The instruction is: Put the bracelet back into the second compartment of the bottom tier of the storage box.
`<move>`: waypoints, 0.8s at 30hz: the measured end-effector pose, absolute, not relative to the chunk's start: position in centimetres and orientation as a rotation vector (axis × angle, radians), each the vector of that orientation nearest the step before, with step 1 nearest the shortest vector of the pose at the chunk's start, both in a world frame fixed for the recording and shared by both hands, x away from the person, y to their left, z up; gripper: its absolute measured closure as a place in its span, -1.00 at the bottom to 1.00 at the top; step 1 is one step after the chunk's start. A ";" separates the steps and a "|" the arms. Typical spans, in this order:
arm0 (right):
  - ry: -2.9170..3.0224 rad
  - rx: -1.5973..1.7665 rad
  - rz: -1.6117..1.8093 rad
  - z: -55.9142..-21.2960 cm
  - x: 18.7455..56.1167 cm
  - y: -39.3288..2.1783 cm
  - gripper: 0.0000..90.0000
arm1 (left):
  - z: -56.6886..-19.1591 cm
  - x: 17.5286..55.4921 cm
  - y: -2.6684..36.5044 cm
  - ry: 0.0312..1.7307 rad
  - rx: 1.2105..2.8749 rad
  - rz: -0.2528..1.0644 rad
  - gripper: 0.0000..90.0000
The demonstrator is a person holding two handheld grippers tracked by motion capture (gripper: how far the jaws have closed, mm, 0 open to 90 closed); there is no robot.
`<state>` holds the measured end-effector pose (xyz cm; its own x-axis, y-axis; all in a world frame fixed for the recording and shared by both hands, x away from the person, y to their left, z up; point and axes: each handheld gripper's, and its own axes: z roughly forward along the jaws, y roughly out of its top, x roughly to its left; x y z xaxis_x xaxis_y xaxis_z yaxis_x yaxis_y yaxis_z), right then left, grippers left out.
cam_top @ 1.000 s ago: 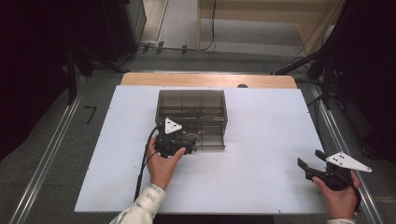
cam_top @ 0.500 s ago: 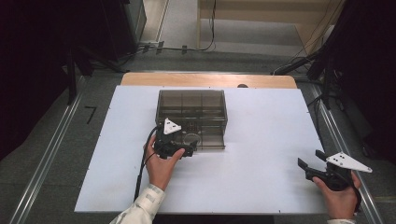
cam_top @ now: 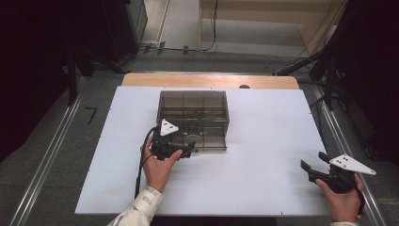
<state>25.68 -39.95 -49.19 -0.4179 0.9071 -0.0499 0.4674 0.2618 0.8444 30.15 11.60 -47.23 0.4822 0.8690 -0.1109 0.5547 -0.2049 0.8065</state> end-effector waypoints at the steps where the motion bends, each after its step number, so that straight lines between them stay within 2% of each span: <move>1: 1.996 1.240 1.059 -49.2 25.7 -39.9 -0.55 | -47.2 30.1 11.7 1.189 1.887 0.476 -0.89; 24: 1.997 1.239 1.058 -49.2 25.7 -39.9 -0.55 | -46.5 29.0 13.5 1.179 1.868 0.478 -0.89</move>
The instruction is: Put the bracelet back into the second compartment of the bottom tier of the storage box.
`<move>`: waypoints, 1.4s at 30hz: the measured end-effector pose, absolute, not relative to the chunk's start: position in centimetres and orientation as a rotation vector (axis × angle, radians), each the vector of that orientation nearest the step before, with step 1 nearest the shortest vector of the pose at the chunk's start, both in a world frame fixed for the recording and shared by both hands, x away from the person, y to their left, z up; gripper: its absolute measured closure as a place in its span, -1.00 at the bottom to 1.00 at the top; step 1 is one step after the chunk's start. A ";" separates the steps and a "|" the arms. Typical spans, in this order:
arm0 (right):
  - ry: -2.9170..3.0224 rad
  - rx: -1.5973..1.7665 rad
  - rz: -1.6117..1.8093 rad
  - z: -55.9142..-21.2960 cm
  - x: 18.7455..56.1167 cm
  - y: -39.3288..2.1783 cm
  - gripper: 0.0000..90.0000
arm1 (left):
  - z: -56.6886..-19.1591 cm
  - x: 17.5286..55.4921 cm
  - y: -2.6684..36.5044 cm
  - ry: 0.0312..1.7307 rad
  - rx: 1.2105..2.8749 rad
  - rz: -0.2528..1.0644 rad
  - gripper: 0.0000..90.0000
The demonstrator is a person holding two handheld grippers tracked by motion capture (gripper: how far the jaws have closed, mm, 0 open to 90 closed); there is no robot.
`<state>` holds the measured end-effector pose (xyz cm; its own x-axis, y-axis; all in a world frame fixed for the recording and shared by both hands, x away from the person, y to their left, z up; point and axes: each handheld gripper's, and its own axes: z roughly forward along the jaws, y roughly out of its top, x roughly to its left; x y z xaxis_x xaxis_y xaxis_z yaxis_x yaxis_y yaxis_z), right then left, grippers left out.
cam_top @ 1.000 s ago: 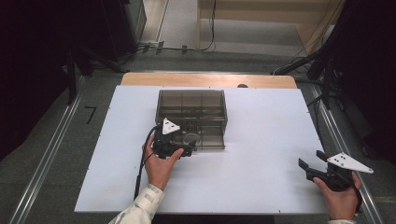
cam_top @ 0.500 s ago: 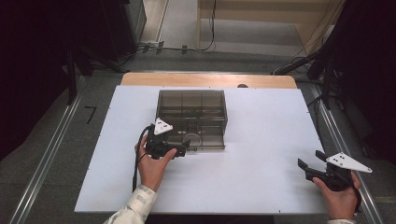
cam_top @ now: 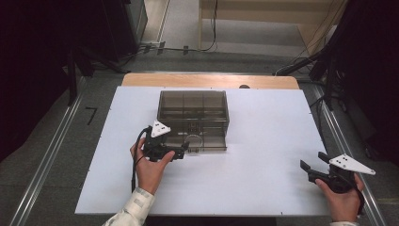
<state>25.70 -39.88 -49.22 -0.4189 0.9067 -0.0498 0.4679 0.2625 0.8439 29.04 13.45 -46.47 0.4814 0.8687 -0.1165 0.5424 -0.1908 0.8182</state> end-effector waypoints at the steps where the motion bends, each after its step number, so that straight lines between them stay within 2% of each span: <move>1: 1.999 1.238 1.059 -49.2 25.7 -39.9 -0.55 | -46.5 29.0 13.6 1.179 1.866 0.475 -0.89; 3: 2.004 1.238 1.057 -49.3 25.7 -39.9 -0.55 | -46.5 28.9 13.9 1.183 1.864 0.484 -0.93; 42: 2.000 1.235 1.059 -49.2 25.7 -39.8 -0.55 | -47.3 26.6 19.4 1.244 1.851 0.520 -0.93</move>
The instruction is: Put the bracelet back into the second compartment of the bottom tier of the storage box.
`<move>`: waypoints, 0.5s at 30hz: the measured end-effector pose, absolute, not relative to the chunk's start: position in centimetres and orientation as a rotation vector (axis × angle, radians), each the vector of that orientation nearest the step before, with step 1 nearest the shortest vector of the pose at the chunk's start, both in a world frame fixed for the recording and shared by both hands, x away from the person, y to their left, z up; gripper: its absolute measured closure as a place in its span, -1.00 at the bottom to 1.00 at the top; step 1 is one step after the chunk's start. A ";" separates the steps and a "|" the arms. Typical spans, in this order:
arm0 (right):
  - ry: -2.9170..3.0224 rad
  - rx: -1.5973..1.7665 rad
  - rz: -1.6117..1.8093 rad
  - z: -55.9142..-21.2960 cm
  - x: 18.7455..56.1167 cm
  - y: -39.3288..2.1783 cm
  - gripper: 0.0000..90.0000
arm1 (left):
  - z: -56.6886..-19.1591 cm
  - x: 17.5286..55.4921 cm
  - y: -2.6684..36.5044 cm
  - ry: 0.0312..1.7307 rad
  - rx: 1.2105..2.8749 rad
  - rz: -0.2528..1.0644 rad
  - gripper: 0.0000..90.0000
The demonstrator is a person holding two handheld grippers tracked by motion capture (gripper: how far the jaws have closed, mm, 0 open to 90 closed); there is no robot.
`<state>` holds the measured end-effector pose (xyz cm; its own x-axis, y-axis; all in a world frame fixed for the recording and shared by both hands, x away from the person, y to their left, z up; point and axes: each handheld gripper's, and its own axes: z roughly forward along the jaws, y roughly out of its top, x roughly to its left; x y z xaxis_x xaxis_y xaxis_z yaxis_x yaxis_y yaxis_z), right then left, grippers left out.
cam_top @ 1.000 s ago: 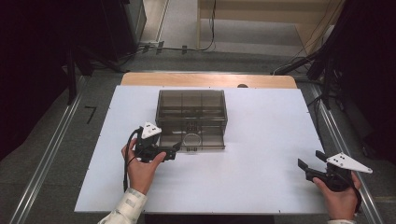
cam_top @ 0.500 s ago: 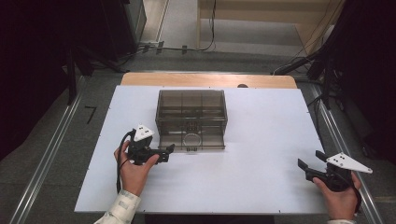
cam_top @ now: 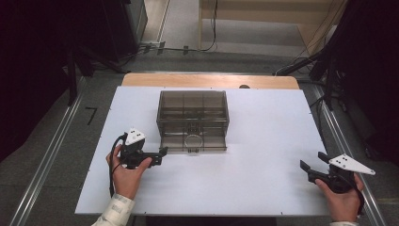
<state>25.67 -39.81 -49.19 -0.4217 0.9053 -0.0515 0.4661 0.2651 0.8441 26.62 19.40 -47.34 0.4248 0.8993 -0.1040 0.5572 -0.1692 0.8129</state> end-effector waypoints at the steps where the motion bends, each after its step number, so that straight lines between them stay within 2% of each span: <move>1: 2.000 1.235 1.059 -49.2 25.7 -39.8 -0.55 | -47.4 26.6 19.5 1.245 1.848 0.522 -0.93; 15: 2.003 1.230 1.060 -49.2 25.7 -39.8 -0.55 | -48.0 25.8 20.9 1.251 1.872 0.532 -0.93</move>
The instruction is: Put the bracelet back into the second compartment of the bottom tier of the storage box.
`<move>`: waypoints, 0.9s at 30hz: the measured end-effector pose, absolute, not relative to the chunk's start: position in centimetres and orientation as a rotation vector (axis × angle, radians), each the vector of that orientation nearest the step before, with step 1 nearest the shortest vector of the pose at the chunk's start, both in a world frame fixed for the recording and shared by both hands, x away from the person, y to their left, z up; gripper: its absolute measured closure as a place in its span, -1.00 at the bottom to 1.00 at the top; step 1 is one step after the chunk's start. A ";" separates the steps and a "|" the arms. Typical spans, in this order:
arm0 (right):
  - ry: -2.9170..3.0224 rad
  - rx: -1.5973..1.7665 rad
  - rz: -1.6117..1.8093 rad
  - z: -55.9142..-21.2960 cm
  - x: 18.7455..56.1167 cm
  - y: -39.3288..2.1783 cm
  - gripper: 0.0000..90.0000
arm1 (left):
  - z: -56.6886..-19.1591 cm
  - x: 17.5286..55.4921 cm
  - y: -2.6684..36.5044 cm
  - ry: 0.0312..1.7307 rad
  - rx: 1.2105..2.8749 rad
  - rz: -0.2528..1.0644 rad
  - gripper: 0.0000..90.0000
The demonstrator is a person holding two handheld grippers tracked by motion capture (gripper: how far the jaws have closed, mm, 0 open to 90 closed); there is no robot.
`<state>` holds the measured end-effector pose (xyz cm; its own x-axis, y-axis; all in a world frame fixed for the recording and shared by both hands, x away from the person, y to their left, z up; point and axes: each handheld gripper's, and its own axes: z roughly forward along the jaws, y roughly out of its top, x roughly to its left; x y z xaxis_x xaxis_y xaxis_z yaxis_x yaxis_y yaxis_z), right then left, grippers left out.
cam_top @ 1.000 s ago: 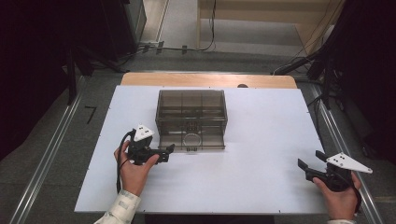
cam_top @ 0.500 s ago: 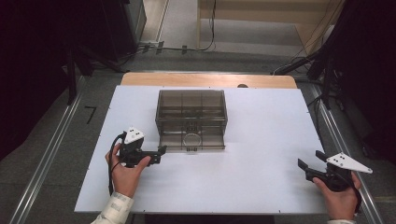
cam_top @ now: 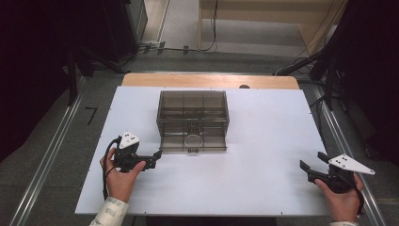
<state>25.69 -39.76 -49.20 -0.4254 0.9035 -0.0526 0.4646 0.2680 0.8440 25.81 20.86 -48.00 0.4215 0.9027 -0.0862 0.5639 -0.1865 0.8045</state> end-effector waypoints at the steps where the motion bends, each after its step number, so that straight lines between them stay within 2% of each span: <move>1: 2.004 1.231 1.061 -49.2 25.7 -39.7 -0.55 | -48.0 25.8 20.9 1.254 1.869 0.536 -0.93; 27: 2.010 1.222 1.060 -49.2 25.7 -39.6 -0.56 | -48.5 23.8 24.4 1.276 1.846 0.571 -0.93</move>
